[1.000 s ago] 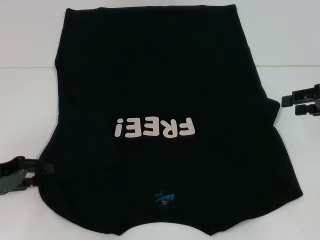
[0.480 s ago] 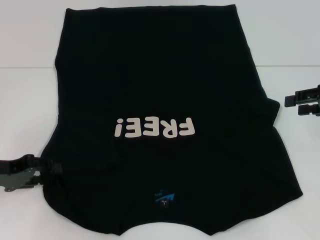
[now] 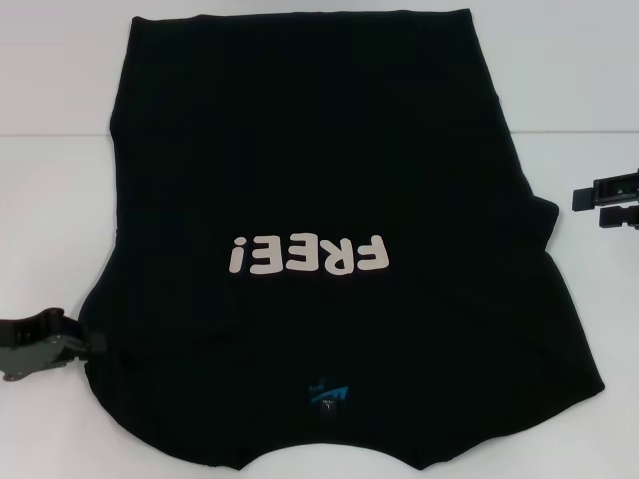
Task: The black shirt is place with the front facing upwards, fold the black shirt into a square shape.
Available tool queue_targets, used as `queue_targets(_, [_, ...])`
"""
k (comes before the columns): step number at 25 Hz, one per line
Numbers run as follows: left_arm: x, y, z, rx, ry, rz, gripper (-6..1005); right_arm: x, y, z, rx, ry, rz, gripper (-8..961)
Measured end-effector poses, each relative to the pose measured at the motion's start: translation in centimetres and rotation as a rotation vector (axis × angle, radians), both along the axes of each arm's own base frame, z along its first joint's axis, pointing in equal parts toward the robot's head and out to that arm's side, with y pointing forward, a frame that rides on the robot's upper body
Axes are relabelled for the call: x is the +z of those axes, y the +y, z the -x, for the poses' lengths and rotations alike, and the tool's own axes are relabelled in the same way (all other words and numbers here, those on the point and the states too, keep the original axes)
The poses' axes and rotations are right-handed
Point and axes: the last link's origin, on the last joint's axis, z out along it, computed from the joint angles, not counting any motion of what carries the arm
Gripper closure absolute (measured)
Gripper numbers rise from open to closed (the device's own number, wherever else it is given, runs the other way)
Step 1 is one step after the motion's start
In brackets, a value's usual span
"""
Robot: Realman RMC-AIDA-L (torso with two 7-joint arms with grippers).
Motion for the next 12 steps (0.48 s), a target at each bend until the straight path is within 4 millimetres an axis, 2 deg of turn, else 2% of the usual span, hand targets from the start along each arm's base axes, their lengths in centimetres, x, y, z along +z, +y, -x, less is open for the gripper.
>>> queue_targets(4, [0.1, 0.1, -0.1, -0.032, 0.008, -0.008, 836, 0.1, 0.0, -0.4, -0.011, -0.014, -0.006, 329])
queue_targets(10, [0.1, 0.1, -0.7, -0.122, -0.01, -0.008, 967, 0.4, -1.2, -0.7, 0.004, -0.051, 0.088, 328])
queue_targets(12, [0.1, 0.2, -1.0, -0.135, -0.014, -0.006, 966, 0.6, -2.0, -0.7, 0.013, -0.043, 0.129, 328])
